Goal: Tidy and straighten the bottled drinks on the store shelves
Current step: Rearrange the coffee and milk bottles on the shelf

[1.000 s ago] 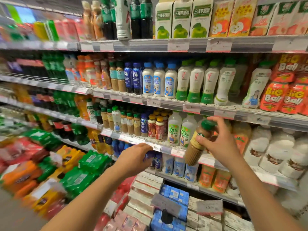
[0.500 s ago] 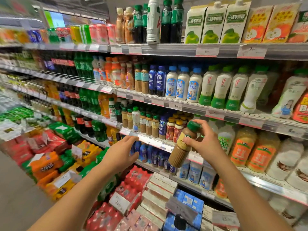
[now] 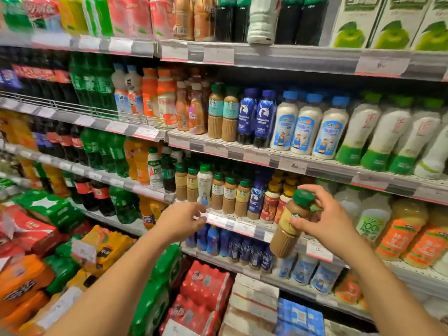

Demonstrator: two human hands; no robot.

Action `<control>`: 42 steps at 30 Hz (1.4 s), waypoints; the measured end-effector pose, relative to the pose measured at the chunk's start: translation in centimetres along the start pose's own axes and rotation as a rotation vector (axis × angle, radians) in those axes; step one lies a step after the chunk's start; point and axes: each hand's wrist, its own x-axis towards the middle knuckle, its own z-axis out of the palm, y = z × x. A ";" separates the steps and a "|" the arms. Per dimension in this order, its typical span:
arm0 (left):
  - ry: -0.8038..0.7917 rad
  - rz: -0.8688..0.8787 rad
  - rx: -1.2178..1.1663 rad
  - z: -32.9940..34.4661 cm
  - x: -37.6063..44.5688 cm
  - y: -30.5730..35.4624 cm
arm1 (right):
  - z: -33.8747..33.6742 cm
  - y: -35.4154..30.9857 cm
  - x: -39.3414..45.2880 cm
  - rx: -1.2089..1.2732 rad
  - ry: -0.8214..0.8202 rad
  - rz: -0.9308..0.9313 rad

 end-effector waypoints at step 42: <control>0.214 -0.012 -0.238 -6.7 4.3 -9.2 | 19.0 -5.7 11.5 -0.168 0.011 0.101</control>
